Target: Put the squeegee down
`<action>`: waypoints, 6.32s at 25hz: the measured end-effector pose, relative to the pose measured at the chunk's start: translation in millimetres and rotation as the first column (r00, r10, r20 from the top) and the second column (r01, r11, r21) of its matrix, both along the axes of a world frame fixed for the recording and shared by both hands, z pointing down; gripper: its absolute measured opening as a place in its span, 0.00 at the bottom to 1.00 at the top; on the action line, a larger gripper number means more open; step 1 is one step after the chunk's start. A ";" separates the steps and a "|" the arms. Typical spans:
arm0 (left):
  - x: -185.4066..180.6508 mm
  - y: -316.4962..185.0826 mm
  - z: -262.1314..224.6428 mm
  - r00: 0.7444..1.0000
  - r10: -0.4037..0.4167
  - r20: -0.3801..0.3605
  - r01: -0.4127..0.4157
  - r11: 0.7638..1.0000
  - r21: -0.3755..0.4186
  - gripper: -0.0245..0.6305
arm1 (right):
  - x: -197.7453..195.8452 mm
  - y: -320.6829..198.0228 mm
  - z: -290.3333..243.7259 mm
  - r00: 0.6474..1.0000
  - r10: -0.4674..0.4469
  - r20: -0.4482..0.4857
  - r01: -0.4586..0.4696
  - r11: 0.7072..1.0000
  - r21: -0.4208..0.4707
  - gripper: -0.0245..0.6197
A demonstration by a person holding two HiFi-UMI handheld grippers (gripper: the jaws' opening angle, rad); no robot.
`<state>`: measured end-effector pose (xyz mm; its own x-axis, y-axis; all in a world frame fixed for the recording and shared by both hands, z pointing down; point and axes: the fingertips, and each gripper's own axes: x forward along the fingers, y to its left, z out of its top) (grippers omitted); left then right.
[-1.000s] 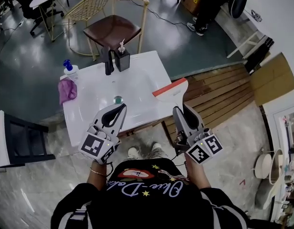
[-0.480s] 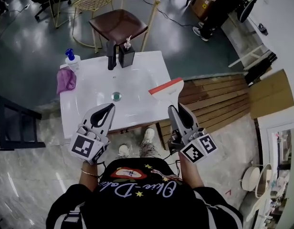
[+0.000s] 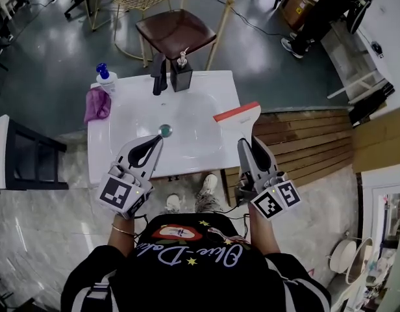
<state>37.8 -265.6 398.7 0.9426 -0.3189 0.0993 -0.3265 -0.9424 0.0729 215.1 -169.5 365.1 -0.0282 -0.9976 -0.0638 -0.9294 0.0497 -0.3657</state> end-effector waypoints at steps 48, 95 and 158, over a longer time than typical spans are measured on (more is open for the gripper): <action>87.5 -40.2 2.8 0.988 -0.148 0.040 0.149 0.989 -0.018 0.06 | 108.7 -104.8 69.5 0.985 -0.169 -0.023 0.162 0.968 -0.189 0.19; 60.2 -46.3 3.5 0.918 -0.384 0.098 0.389 0.921 -0.035 0.06 | 125.3 -175.7 155.0 0.949 -0.308 -0.074 0.259 0.888 -0.379 0.19; 27.7 -42.2 -2.4 0.866 -0.486 0.117 0.490 0.872 -0.002 0.06 | 128.6 -204.0 205.9 0.900 -0.373 -0.226 0.208 0.823 -0.528 0.25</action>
<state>65.6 -307.8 396.3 0.6501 -0.7303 0.2098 -0.7515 -0.6587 0.0362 343.8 -373.6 571.0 -0.2574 -0.8381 0.4810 -0.9662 0.2306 -0.1153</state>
